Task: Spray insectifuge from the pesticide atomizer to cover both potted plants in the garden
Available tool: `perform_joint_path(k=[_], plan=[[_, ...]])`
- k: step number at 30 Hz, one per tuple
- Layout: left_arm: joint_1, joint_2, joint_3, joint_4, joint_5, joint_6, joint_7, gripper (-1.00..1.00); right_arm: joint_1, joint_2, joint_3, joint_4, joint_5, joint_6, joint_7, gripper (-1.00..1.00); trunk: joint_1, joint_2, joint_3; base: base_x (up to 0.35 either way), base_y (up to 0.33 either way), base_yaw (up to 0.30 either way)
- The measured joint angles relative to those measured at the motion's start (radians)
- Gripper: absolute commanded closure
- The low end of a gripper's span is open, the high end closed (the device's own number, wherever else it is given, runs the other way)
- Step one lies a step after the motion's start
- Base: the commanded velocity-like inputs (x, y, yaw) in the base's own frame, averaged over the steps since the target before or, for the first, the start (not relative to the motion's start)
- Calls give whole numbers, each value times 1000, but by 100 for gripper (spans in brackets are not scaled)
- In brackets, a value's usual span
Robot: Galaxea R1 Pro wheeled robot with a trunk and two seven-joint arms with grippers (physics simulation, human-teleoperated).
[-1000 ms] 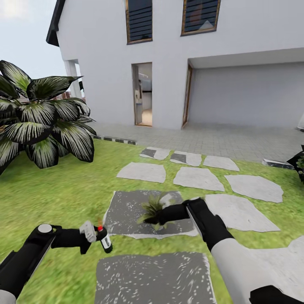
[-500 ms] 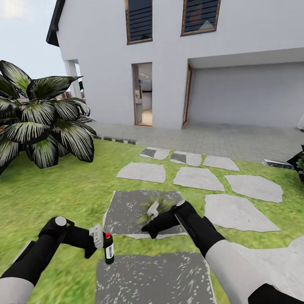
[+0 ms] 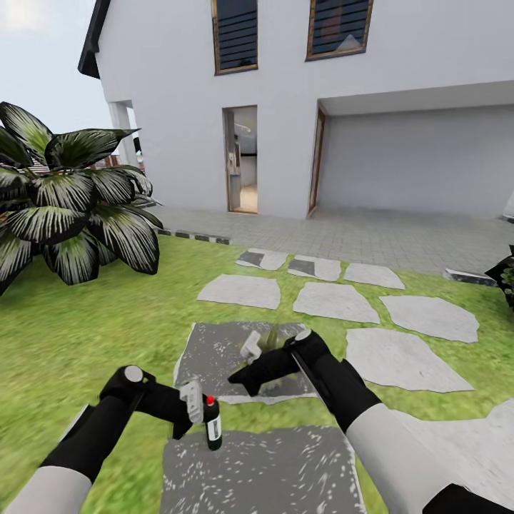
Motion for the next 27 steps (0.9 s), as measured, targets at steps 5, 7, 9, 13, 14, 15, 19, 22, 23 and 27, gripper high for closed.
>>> perform_joint_path(k=[5,7,9,13,14,15,19,22,23,27], plan=[[-15,-45,-1,-8,-40,1,0,100,0,0,0,-29,0,0,7,100,0,0,0,0,0,0],[-18,-60,0,-8,-54,2,0,100,0,0,0,-32,0,0,8,100,0,0,0,0,0,0],[-19,-68,0,-9,-63,2,0,100,0,-1,0,-33,0,0,8,100,0,0,0,0,0,0],[-21,-71,0,-14,-67,0,0,100,0,-1,0,-34,0,0,8,100,0,0,0,0,0,0],[-21,-71,0,-20,-68,0,0,100,0,-2,0,-34,0,0,8,100,0,0,0,0,0,0],[-23,-71,0,-29,-68,0,0,100,0,-2,0,-34,0,0,8,100,0,0,0,0,0,0],[-26,-71,0,-51,-68,1,-1,100,0,-2,0,-34,0,0,8,100,0,0,0,0,0,0],[-27,-71,0,-53,-68,2,-1,100,0,-2,0,-34,0,0,8,100,0,0,0,0,0,0],[-28,-71,0,-54,-68,2,-2,100,0,-2,0,-34,0,0,7,100,0,0,0,0,0,0],[-34,-71,0,-55,-67,2,-33,100,0,-2,0,-34,0,0,7,100,0,0,0,0,0,0]])
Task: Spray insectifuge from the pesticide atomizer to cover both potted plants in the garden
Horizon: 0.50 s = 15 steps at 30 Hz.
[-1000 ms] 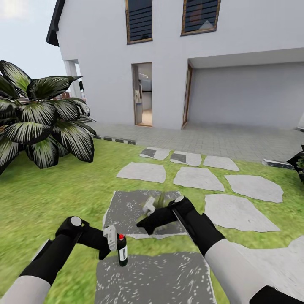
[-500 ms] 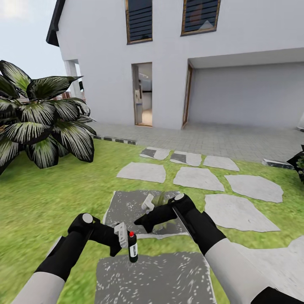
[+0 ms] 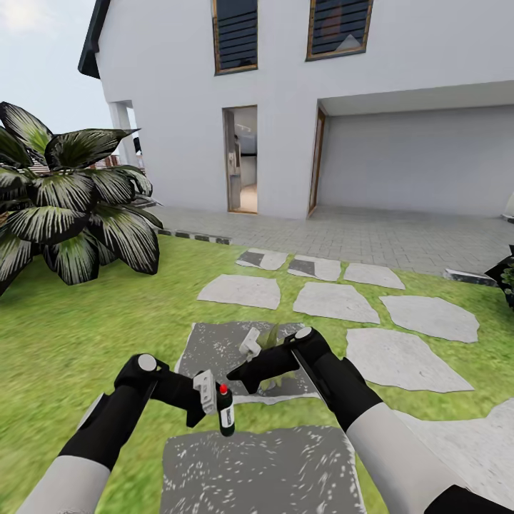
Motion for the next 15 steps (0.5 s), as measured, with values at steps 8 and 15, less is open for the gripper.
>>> perform_joint_path(k=[8,15], plan=[[-9,0,0,-1,0,0,-23,100,0,0,0,0,0,0,1,100,0,0,0,0,0,0],[-9,0,0,-46,0,2,-24,100,0,0,0,0,0,0,0,100,0,0,0,0,0,0]])
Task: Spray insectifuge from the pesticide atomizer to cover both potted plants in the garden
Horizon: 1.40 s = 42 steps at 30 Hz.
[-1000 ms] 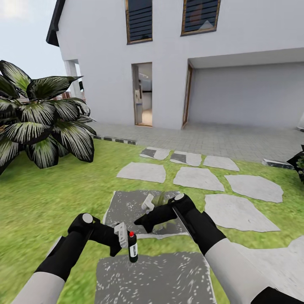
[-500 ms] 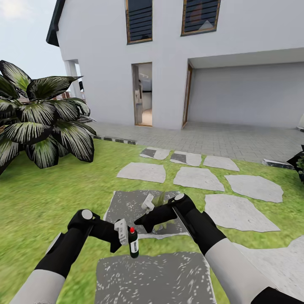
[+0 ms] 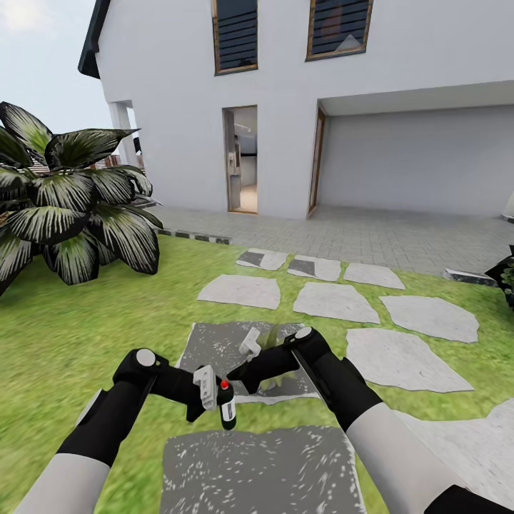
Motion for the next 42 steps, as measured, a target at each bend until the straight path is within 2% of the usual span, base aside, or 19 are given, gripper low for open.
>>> perform_joint_path(k=[13,16,17,19,20,23,24,27,29,31,32,34,35,36,37,38,41,42], plan=[[0,-1,0,-4,-1,1,0,100,0,0,0,0,0,0,0,100,0,0,0,0,0,0],[0,2,1,0,-14,1,2,100,0,0,0,0,0,0,0,100,0,0,0,0,0,0],[0,3,2,2,-29,1,2,100,0,0,0,0,0,0,0,100,0,0,0,0,0,0],[0,5,3,4,-80,0,4,100,0,0,0,0,0,0,0,100,0,0,0,0,0,0],[0,6,6,7,-144,0,7,100,0,0,0,0,0,0,0,100,0,0,0,0,0,0],[0,9,14,15,-224,0,11,100,0,0,0,0,0,0,0,100,0,0,0,0,0,0],[0,23,33,21,-252,0,16,100,0,0,0,0,0,0,-1,100,0,0,0,0,0,0],[0,40,105,27,-267,0,46,100,0,0,0,0,0,0,-1,100,0,0,0,0,0,0],[0,44,213,34,-271,1,96,100,0,0,0,1,1,0,-4,100,0,0,0,0,0,0],[0,45,289,39,-272,3,124,100,1,0,0,1,3,1,-7,100,0,0,0,0,0,0],[0,45,318,41,-272,8,132,100,2,-1,-2,1,4,1,-8,-100,0,0,0,0,0,0],[0,45,365,52,-272,42,140,100,3,-5,-6,9,6,1,-12,-100,0,0,0,0,0,0],[0,45,391,60,-272,89,145,100,5,-9,-9,28,7,-3,-14,-100,0,0,0,0,0,0],[0,45,404,63,-271,128,147,100,7,-18,-10,50,7,-4,-15,-100,0,0,0,0,0,0],[0,45,415,66,-272,188,149,100,8,-56,-12,91,10,-6,-19,-100,0,0,0,0,0,0],[0,46,421,67,-272,249,151,100,9,-118,-16,128,9,-6,-20,-100,0,0,0,0,0,0],[0,45,426,67,-270,356,153,100,15,-256,-31,180,8,-7,-27,-100,0,0,0,0,0,0],[0,44,426,67,-269,398,152,100,17,-314,-48,213,7,-6,-52,-100,0,0,0,0,0,0]])
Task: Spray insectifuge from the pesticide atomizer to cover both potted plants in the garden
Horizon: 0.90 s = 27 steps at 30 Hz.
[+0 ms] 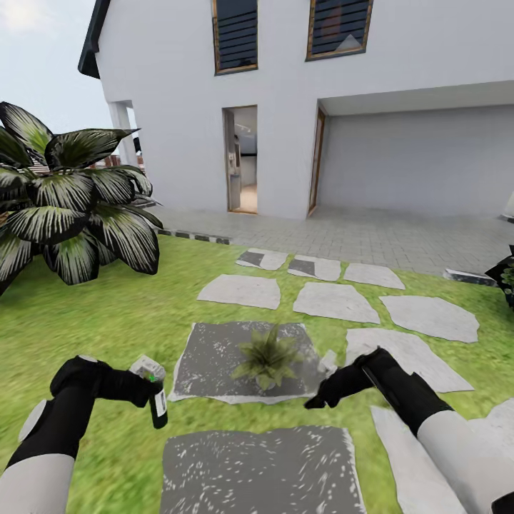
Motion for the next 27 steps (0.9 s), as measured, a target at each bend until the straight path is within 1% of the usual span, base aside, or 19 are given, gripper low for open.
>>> perform_joint_path(k=[1,2,3,4,6,8,9,10,11,12,13,14,17,18,21,22,25,26,27], plan=[[0,-1,0,0,1,28,0,100,0,-37,-23,32,0,0,-39,-100,0,0,0,0,0,0],[0,-4,-1,0,2,63,-1,100,1,-67,-72,71,-3,0,-111,-100,0,0,0,0,0,0],[0,-8,-4,0,3,115,-1,100,1,-92,-163,104,-5,-4,-218,-100,0,0,0,0,0,0],[0,-11,-6,0,3,157,-2,100,1,-98,-237,116,-7,-19,-286,-100,0,0,0,0,0,0],[0,-14,-9,0,2,196,-3,100,1,-102,-334,123,-9,-64,-342,-100,0,0,0,0,0,0],[0,-15,-9,0,2,214,-4,100,2,-103,-426,125,-10,-123,-381,-100,0,0,0,0,0,0],[0,-14,-9,0,2,219,-4,100,2,-100,-501,126,-9,-155,-421,-100,0,0,0,0,0,0],[0,-14,-9,0,3,222,-5,100,3,-99,-551,127,-9,-169,-461,-100,0,0,0,0,0,0],[0,-14,-9,0,3,224,-6,100,4,-97,-613,127,-8,-181,-537,-100,0,0,0,0,0,0],[0,-14,-9,1,3,225,-6,100,4,-97,-643,126,-8,-185,-596,-100,0,0,0,0,0,0],[0,-14,-9,3,3,226,-7,100,4,-96,-664,126,-8,-188,-658,-100,0,0,0,0,0,0],[0,-15,-10,8,3,227,-7,100,4,-96,-681,126,-8,-190,-734,-100,0,0,0,0,0,0],[0,-19,-17,14,4,231,-9,100,5,-96,-694,126,-8,-190,-793,-100,0,0,0,0,0,0],[0,-21,-28,15,4,244,-11,100,5,-96,-697,126,-9,-188,-806,-100,0,0,0,0,0,0],[0,-23,-64,18,4,279,-14,100,5,-99,-701,125,-11,-182,-816,-100,0,0,0,0,0,0],[0,-23,-83,19,5,286,-20,100,5,-100,-702,125,-11,-181,-818,-100,0,0,0,0,0,0],[-1,-23,-115,23,4,292,-40,100,5,-98,-702,123,-11,-178,-819,-100,0,0,0,64,24,0],[-4,-24,-124,35,4,293,-52,100,5,-98,-703,122,-11,-172,-820,-100,0,0,0,214,120,0],[-18,-24,-136,69,5,294,-71,100,5,-97,-703,120,-11,-154,-820,-100,0,0,0,248,137,0]])
